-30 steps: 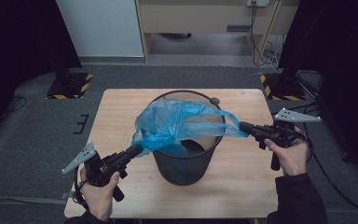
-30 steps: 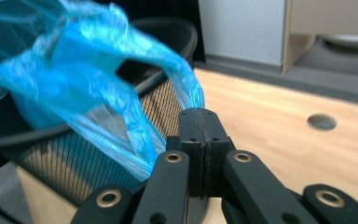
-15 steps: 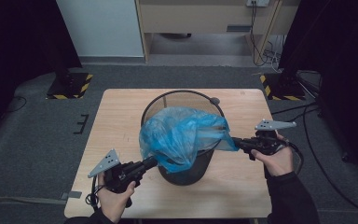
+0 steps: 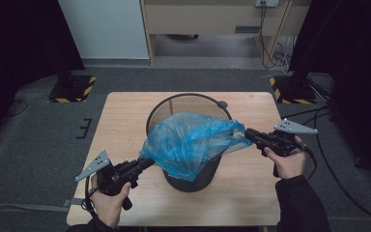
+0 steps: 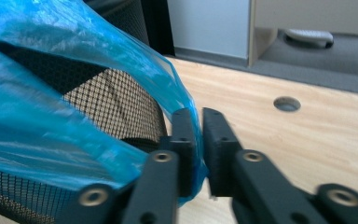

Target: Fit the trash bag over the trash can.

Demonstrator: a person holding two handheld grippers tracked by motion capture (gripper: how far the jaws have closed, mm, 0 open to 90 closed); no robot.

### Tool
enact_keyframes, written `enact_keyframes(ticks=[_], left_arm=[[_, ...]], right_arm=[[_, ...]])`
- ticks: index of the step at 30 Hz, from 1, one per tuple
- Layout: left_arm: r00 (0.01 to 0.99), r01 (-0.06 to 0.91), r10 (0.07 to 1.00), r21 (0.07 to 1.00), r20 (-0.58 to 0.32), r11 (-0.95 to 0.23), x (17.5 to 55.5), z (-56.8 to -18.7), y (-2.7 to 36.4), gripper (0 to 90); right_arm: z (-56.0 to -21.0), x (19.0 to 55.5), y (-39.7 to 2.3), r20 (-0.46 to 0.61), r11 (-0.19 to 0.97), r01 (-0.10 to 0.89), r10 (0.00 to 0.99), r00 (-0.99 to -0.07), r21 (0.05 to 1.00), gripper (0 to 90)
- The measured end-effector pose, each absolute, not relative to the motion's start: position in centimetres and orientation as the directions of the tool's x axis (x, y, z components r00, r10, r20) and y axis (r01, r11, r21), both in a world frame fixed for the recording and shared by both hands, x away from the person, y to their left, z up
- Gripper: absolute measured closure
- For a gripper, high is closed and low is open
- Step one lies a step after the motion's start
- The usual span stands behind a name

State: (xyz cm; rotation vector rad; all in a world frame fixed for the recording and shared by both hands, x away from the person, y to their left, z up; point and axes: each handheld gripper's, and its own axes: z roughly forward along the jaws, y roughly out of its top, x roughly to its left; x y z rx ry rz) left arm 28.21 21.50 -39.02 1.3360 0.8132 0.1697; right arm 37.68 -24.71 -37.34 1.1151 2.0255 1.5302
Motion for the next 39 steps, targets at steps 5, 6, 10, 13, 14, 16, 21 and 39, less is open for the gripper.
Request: enact_keyframes(ticks=[5,6,10,13,14,16,21,39], left_arm=[[0.723,0.309,0.547,0.906,-0.421,0.29,28.3,-38.1,22.0,81.0],[0.725,0.302,0.549,0.908,-0.416,0.29,28.3,-37.9,22.0,81.0],[0.723,0.289,0.557,0.911,-0.41,0.295,28.5,-37.5,22.0,81.2],[0.719,0.285,0.56,0.91,-0.411,0.301,28.7,-37.4,22.0,81.8],[0.719,0.287,0.561,0.91,-0.411,0.299,28.6,-37.4,22.0,81.9],[0.718,0.291,0.562,0.91,-0.411,0.294,28.5,-37.5,21.7,82.1],[0.729,0.3,0.552,0.913,-0.406,0.275,28.2,-37.7,21.1,82.1],[0.735,0.271,0.57,0.929,-0.368,0.251,27.9,-37.4,20.9,81.8]], right_arm=[[-36.5,37.6,-25.1,0.128,0.079,0.27,0.733,-0.668,0.96,59.2],[-36.1,37.5,-25.2,0.123,0.066,0.246,0.725,-0.677,0.967,57.5],[-34.6,36.9,-25.8,0.122,0.007,0.179,0.703,-0.701,0.984,47.0],[-33.9,36.6,-26.1,0.124,-0.02,0.15,0.678,-0.725,0.989,43.8],[-33.7,36.5,-26.1,0.121,-0.025,0.141,0.667,-0.735,0.99,42.2],[-33.5,36.4,-26.0,0.129,-0.028,0.146,0.646,-0.752,0.989,36.9],[-33.5,36.3,-25.7,0.122,-0.019,0.143,0.632,-0.766,0.99,31.2],[-32.4,35.3,-24.3,0.121,-0.057,0.108,0.534,-0.836,0.993,23.9]])
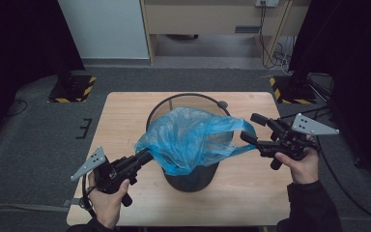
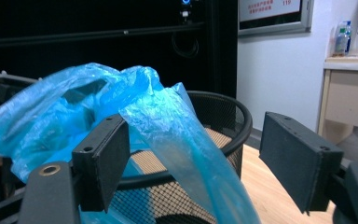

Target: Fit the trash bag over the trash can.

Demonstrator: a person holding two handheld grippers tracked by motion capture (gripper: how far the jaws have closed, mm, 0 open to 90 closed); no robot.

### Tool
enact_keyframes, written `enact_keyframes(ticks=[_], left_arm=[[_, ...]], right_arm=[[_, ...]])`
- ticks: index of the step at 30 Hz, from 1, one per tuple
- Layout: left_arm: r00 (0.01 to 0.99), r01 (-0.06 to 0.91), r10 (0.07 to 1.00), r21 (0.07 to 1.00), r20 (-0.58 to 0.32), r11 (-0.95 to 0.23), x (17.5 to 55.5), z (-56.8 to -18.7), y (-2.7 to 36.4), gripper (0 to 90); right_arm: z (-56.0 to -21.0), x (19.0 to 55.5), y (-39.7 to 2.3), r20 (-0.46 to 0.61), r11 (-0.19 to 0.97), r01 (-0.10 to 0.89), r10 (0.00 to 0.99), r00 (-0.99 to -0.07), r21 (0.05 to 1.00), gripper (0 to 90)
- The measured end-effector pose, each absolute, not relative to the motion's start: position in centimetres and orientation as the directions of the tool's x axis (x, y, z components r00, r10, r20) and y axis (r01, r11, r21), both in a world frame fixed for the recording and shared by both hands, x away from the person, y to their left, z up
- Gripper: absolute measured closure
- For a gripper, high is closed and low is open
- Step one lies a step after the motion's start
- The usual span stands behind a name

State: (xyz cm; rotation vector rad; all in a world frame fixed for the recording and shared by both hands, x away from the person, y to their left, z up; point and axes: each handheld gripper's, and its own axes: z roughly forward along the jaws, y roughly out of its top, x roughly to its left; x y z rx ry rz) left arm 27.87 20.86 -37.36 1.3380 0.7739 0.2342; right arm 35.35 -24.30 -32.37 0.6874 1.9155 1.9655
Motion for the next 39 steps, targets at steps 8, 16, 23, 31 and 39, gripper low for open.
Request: enact_keyframes(ticks=[8,16,23,31,39], left_arm=[[0.739,0.222,0.599,0.95,-0.31,0.218,27.6,-36.9,20.8,81.8],[0.748,0.226,0.585,0.949,-0.312,0.218,27.6,-36.6,20.9,80.6],[0.758,0.235,0.566,0.945,-0.324,0.226,27.7,-36.4,21.1,81.8],[0.75,0.214,0.561,0.932,-0.349,0.293,27.8,-35.4,22.4,86.2],[0.748,0.242,0.559,0.931,-0.358,0.273,28.1,-36.2,22.5,89.4]], right_arm=[[-32.0,35.1,-23.1,0.111,-0.056,0.096,0.508,-0.854,0.994,23.8],[-32.7,36.6,-20.7,0.075,0.027,0.102,0.498,-0.864,0.994,35.3],[-32.9,38.2,-19.9,0.153,-0.004,0.173,0.488,-0.86,0.985,85.3],[-33.2,38.6,-20.1,0.148,0.008,0.186,0.575,-0.805,0.982,89.7],[-33.5,38.4,-20.5,0.133,0.005,0.177,0.64,-0.757,0.984,89.5]])
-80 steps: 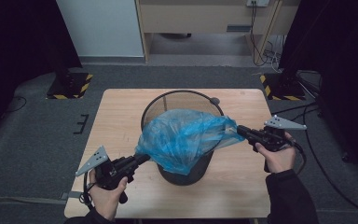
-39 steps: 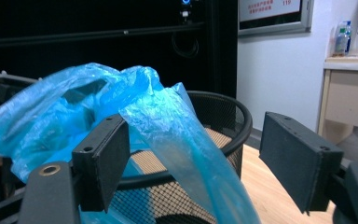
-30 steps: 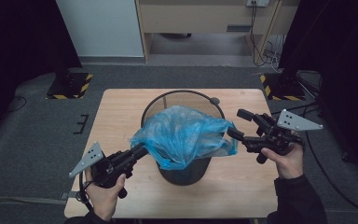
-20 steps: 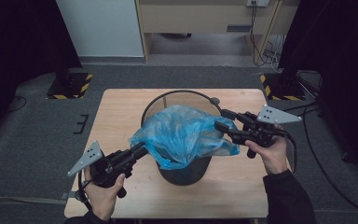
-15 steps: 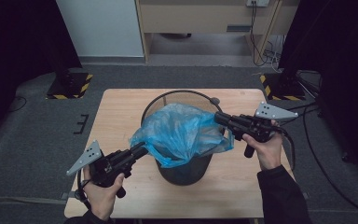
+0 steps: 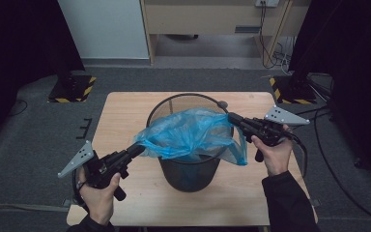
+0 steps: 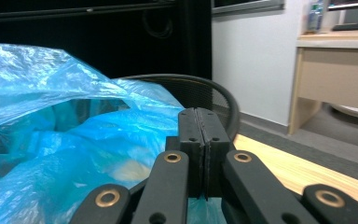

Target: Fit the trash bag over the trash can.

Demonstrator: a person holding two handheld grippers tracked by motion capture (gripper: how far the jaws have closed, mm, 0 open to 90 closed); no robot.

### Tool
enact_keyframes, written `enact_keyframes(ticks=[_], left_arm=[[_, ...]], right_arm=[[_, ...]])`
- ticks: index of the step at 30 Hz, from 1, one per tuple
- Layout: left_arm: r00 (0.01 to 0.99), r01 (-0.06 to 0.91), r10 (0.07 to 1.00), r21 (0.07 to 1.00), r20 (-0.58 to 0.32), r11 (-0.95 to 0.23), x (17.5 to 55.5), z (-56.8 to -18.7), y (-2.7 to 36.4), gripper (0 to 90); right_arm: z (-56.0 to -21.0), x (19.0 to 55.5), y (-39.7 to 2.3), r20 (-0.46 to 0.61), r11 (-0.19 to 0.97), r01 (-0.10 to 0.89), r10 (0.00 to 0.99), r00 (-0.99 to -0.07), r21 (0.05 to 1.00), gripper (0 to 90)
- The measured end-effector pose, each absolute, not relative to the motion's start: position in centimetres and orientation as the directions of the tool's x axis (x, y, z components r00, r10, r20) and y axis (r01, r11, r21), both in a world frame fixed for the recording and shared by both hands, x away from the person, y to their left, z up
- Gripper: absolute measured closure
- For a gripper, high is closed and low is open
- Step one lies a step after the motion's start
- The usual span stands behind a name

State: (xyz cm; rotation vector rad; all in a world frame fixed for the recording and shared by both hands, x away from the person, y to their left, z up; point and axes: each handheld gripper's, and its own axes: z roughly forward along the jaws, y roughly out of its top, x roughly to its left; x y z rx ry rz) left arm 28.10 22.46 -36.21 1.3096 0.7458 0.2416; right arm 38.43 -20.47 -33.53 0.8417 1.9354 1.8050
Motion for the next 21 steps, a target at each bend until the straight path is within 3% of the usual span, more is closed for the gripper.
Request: enact_keyframes(ticks=[6,10,12,16,21], left_arm=[[0.792,0.276,0.509,0.941,-0.338,0.195,27.7,-37.5,21.4,89.1],[0.771,0.302,0.552,0.946,-0.317,0.122,27.9,-38.5,20.3,85.0],[0.754,0.289,0.581,0.949,-0.306,0.125,27.9,-38.7,20.0,76.9],[0.705,0.18,0.677,0.976,-0.213,0.12,27.2,-37.6,20.3,47.1],[0.709,0.107,0.692,0.991,-0.135,0.083,25.9,-35.9,19.6,35.4]], right_arm=[[-33.4,38.0,-21.0,0.135,0.007,0.18,0.636,-0.76,0.984,88.8],[-33.4,38.0,-21.0,0.137,0.01,0.185,0.635,-0.761,0.983,88.2],[-33.4,37.9,-21.0,0.139,0.008,0.186,0.634,-0.76,0.982,87.7],[-33.2,37.7,-20.9,0.137,0.013,0.188,0.636,-0.76,0.982,87.3],[-32.6,37.3,-20.5,0.124,0.02,0.179,0.642,-0.756,0.984,88.1]])
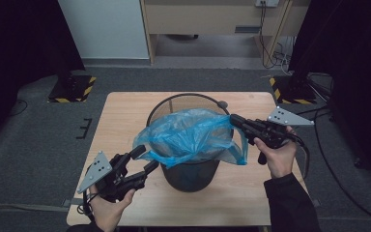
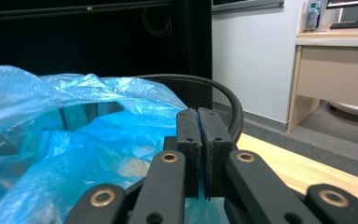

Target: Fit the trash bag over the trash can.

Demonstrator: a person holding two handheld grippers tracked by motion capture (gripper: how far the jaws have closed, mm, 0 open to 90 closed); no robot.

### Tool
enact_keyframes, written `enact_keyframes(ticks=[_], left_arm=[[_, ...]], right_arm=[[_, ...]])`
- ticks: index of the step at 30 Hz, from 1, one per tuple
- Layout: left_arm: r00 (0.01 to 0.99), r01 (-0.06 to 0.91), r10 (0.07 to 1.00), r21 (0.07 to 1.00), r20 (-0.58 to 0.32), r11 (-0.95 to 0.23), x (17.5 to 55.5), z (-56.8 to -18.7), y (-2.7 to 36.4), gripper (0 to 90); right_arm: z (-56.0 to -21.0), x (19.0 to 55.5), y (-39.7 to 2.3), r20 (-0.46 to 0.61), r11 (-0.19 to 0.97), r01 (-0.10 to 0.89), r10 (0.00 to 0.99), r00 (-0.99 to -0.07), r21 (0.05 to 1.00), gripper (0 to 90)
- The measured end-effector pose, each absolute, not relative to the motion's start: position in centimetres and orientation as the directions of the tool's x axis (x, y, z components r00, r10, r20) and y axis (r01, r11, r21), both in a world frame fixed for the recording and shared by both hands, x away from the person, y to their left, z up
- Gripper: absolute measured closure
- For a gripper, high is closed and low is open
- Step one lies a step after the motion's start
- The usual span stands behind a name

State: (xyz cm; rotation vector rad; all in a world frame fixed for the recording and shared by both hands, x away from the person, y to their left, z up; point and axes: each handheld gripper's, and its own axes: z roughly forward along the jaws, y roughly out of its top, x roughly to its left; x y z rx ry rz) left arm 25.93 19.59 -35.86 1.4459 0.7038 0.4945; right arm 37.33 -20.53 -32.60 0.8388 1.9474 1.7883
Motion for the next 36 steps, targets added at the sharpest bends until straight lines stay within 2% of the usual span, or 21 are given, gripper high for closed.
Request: enact_keyframes(ticks=[6,11,12,15,19,22,28,32,36], left_arm=[[0.717,0.079,0.693,0.997,-0.07,0.019,25.3,-34.8,18.3,31.6],[0.708,0.075,0.703,0.997,-0.059,0.007,25.2,-34.0,18.0,33.9],[0.711,0.076,0.701,0.997,-0.061,0.01,25.2,-33.8,18.1,35.3],[0.73,0.104,0.679,0.995,-0.078,0.002,25.3,-33.4,18.1,49.3],[0.744,0.138,0.657,0.99,-0.122,0.027,25.8,-32.9,18.4,73.2],[0.731,0.143,0.665,0.987,-0.154,0.072,26.3,-32.4,19.2,83.2],[0.678,0.212,0.693,0.968,-0.243,0.132,27.6,-32.9,20.6,87.5],[0.662,0.235,0.707,0.965,-0.248,0.119,28.2,-33.7,20.6,87.6],[0.646,0.24,0.721,0.963,-0.25,0.12,28.8,-34.1,20.9,87.0]], right_arm=[[-32.2,36.9,-20.2,0.121,0.03,0.182,0.637,-0.761,0.983,89.0],[-31.8,36.6,-20.0,0.117,0.032,0.178,0.636,-0.763,0.984,89.2],[-31.7,36.5,-20.0,0.116,0.031,0.176,0.637,-0.762,0.984,89.3],[-31.5,36.4,-19.9,0.109,0.037,0.17,0.63,-0.769,0.985,89.3],[-31.3,36.3,-19.8,0.099,0.049,0.167,0.629,-0.771,0.985,89.1],[-31.3,36.4,-19.8,0.09,0.064,0.168,0.638,-0.765,0.984,87.8],[-32.1,37.2,-20.0,0.09,0.077,0.188,0.665,-0.741,0.979,86.6],[-32.6,37.7,-20.1,0.087,0.074,0.188,0.686,-0.723,0.979,84.8],[-33.0,38.2,-20.1,0.094,0.054,0.185,0.703,-0.705,0.981,77.7]])
